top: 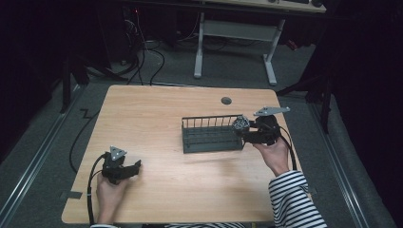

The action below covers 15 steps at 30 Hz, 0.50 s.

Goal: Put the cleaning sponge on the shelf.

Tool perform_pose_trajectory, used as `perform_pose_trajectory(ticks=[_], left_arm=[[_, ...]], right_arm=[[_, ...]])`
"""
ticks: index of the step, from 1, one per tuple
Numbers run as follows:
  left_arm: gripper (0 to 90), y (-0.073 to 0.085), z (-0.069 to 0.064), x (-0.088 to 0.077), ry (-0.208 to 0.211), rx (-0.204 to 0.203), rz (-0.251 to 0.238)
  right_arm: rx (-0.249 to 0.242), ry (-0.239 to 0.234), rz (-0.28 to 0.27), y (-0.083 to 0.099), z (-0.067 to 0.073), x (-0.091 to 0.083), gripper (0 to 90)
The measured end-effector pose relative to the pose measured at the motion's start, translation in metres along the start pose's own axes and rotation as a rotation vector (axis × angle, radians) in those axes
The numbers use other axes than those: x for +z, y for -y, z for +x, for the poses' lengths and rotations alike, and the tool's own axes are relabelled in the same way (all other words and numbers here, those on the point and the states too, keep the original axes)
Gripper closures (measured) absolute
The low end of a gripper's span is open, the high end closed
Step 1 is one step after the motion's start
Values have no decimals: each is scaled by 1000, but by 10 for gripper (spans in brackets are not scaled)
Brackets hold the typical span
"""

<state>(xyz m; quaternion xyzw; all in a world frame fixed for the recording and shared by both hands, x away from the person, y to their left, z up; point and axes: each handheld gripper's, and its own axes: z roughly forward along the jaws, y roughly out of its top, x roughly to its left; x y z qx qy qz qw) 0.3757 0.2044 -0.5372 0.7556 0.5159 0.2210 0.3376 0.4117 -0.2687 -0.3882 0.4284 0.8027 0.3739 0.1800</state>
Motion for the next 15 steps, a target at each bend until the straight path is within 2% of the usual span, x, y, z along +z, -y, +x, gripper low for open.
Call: perform_pose_trajectory(ticks=[7, 15], left_arm=[[238, 0, 0, 0, 0, 0, 0], [238, 0, 0, 0, 0, 0, 0]], right_arm=[[11, -11, 3, -12, -2, 14, 379], [6, 5, 12, -20, -2, 30, 377]])
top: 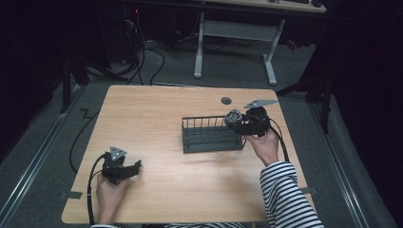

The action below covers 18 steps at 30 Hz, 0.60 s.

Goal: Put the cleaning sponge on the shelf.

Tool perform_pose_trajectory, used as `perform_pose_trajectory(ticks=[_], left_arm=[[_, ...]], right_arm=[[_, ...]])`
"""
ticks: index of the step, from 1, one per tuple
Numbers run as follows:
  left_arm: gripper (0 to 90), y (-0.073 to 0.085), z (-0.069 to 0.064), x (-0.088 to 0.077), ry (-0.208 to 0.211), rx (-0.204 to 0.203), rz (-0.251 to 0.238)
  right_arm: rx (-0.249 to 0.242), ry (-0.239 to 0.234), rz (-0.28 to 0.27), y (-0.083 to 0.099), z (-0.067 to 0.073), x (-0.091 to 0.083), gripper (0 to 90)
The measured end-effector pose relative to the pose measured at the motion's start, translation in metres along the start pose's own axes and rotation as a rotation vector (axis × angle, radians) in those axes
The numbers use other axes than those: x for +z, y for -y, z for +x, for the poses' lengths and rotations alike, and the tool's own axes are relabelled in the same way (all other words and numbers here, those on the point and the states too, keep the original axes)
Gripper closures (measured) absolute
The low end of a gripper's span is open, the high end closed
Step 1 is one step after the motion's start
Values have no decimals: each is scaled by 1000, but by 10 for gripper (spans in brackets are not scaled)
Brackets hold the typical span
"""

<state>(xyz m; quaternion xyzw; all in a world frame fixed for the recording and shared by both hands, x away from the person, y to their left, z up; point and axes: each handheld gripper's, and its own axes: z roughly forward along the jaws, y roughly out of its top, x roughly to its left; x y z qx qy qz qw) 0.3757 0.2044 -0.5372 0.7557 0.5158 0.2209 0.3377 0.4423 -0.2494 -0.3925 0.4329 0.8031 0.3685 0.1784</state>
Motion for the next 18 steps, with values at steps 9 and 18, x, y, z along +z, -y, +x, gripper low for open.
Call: perform_pose_trajectory(ticks=[9, 18], left_arm=[[237, 0, 0, 0, 1, 0, 0], [237, 0, 0, 0, 2, 0, 0]], right_arm=[[9, 1, 62, 1, -1, 24, 376], [-6, 22, 105, 5, 1, 35, 371]])
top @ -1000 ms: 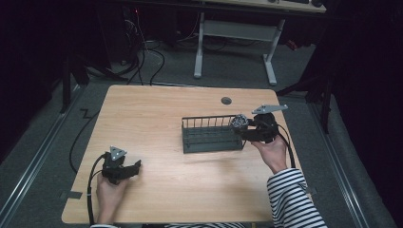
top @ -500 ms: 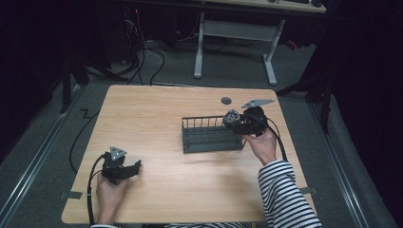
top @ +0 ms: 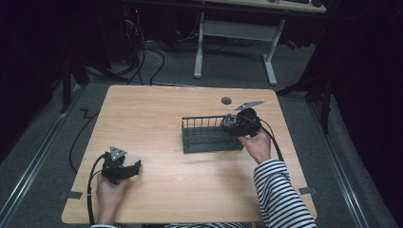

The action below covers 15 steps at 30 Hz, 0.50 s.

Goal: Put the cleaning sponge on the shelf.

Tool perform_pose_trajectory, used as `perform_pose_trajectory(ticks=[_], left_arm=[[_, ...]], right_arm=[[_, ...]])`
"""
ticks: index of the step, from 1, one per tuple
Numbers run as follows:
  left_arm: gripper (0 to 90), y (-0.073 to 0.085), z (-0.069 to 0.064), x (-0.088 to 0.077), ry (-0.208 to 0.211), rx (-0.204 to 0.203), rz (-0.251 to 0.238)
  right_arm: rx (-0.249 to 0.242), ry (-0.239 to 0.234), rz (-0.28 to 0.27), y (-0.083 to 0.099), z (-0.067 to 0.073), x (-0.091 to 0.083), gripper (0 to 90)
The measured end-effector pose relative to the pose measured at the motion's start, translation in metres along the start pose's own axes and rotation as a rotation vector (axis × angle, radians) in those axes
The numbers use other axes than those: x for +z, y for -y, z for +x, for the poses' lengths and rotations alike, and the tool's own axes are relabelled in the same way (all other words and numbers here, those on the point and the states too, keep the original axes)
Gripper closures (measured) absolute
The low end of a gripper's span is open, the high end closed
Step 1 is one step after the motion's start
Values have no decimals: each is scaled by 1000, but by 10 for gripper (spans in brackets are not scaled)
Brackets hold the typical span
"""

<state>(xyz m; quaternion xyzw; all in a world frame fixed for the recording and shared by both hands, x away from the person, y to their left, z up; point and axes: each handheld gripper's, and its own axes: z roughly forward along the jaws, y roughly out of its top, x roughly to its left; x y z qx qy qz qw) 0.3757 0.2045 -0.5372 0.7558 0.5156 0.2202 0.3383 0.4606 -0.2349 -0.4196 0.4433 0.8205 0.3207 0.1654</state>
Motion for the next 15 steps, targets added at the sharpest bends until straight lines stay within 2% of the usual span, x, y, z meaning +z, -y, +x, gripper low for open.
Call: perform_pose_trajectory(ticks=[15], left_arm=[[237, 0, 0, 0, 1, 0, 0]], right_arm=[[4, -5, 61, 2, 2, 21, 355]])
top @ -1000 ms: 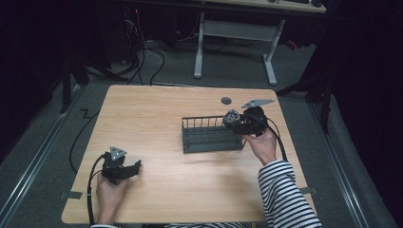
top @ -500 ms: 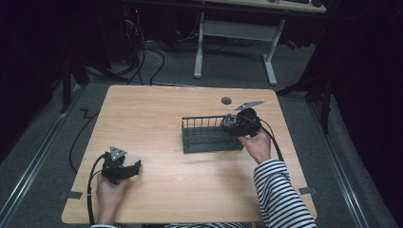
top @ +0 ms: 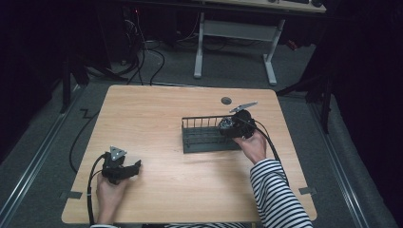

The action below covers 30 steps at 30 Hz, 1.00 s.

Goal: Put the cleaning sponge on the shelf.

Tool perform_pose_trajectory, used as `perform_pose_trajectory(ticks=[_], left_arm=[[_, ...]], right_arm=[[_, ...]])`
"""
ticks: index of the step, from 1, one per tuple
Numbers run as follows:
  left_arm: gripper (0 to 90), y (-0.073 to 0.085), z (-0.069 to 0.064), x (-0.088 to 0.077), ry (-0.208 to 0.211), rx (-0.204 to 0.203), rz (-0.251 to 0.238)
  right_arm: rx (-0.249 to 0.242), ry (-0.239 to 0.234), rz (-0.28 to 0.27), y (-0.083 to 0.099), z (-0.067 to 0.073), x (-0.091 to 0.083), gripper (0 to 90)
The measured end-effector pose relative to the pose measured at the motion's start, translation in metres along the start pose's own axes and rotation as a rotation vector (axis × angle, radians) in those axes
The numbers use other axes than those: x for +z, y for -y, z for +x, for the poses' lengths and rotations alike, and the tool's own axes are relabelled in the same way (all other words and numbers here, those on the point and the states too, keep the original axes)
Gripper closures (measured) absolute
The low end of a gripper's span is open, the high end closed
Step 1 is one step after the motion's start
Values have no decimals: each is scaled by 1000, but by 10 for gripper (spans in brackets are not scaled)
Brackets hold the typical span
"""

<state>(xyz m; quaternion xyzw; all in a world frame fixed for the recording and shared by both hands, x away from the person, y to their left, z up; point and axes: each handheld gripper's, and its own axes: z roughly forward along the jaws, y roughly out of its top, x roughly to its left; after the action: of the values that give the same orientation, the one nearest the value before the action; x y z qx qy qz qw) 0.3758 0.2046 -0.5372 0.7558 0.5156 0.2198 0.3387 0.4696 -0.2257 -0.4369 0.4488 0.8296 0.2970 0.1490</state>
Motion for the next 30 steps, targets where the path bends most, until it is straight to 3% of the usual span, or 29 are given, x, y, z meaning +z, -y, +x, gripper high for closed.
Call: perform_pose_trajectory(ticks=[12, 18, 24, 30], left_arm=[[236, 0, 0, 0, 0, 0, 0], [237, 0, 0, 0, 0, 0, 0], [239, 0, 0, 0, 0, 0, 1], [240, 0, 0, 0, -1, 0, 1]], right_arm=[[33, -19, 6, 0, -5, 2, 274], [34, -21, -46, 1, -6, -10, 271], [17, 9, -124, 6, -4, -29, 328], [36, 22, -141, 16, -12, -42, 338]])
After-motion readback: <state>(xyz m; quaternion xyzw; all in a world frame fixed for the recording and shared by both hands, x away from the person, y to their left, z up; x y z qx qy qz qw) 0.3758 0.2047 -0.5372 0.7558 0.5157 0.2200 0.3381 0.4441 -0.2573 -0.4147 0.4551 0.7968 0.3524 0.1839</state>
